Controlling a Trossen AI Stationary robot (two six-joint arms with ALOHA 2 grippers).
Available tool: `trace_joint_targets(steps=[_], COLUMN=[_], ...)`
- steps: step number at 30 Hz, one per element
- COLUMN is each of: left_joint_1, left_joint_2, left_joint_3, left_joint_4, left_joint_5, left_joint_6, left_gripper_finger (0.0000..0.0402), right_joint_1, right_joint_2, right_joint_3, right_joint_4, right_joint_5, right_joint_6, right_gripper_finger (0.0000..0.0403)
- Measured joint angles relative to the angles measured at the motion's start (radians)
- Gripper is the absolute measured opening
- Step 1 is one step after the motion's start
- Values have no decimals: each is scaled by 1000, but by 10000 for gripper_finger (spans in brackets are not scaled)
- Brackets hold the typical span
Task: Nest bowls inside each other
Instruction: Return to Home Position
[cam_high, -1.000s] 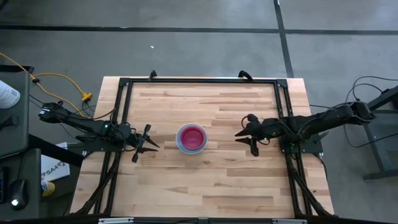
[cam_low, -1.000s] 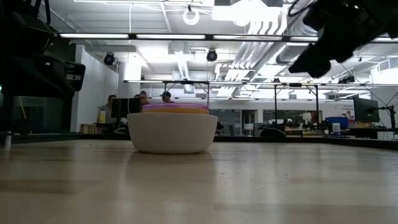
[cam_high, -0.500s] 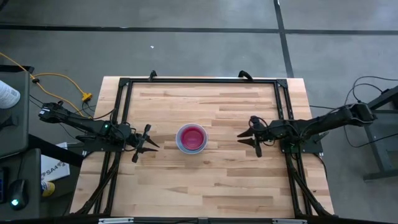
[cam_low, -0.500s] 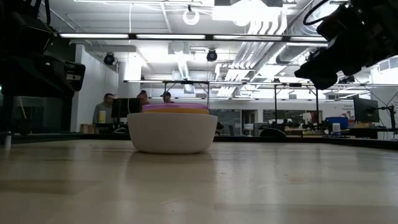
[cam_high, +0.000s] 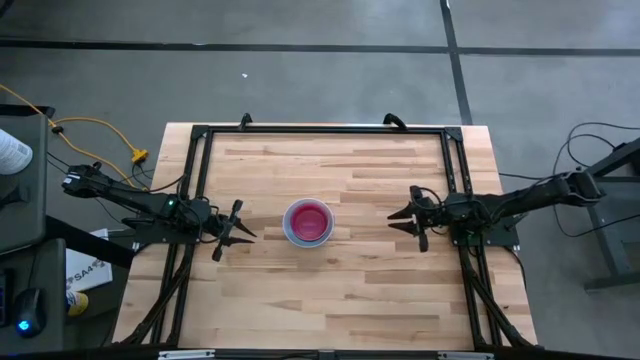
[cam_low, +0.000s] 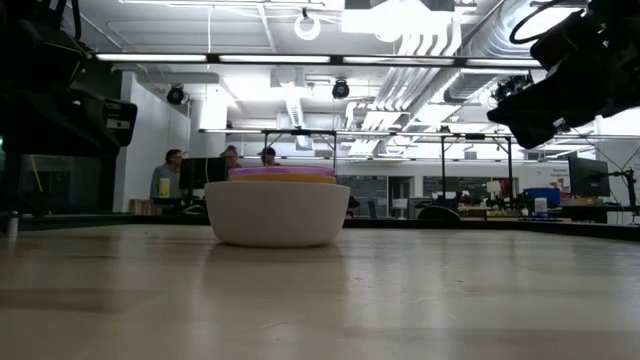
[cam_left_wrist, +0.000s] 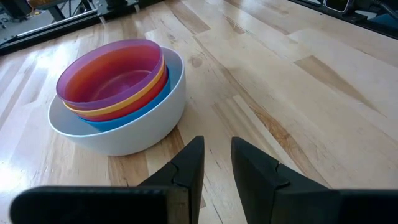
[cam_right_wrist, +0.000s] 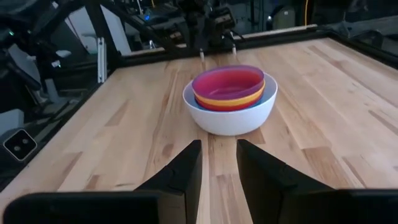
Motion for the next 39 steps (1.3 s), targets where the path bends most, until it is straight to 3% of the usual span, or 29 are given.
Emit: trace_joint_targets(steps=[17, 26, 39], left_joint_1=[0, 0, 0], left_joint_2=[0, 0, 0], left_joint_3=[0, 0, 0], left_joint_4=[0, 0, 0], left_joint_5=[0, 0, 0], left_joint_6=[0, 0, 0], left_gripper_finger=[81, 81, 81], right_joint_1=[0, 0, 0], right_joint_2=[-149, -223, -250], right_joint_3=[-25, -25, -51], right_joint_4=[7, -78, -93], right_joint_5=[-5, -27, -59], right_joint_6=[-26, -27, -38], right_gripper_finger=[94, 94, 94])
